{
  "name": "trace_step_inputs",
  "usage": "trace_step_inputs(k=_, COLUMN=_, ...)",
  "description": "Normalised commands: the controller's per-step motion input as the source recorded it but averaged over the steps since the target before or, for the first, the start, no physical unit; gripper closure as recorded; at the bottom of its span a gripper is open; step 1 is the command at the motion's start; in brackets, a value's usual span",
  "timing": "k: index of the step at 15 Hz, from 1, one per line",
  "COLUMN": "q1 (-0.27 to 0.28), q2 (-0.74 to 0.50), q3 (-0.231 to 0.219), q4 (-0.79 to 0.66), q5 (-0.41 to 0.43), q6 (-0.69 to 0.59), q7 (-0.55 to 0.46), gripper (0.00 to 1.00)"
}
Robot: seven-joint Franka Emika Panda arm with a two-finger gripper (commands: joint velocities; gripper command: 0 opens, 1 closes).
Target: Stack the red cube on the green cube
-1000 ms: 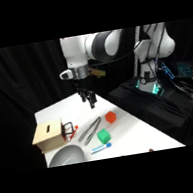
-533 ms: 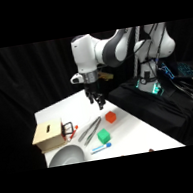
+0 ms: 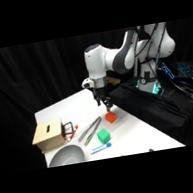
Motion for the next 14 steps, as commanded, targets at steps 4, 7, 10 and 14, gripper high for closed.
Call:
trace_step_inputs(k=4, q1=0.009, q2=-0.15, q3=0.033, q4=-0.31, q5=0.067, q6=0.29, q7=-0.05, gripper=0.0)
trace_step_inputs(k=7, q1=0.011, q2=-0.1, q3=0.045, q4=-0.24, q5=0.1, q6=0.29, q7=-0.13, gripper=0.0)
trace_step_inputs(k=10, q1=0.007, q2=-0.05, q3=0.024, q4=-0.2, q5=0.01, q6=0.33, q7=-0.14, gripper=0.0)
trace_step_inputs(k=14, q1=0.003, q2=0.01, q3=0.0, q4=-0.14, q5=-0.078, q6=0.33, q7=-0.08, gripper=0.0)
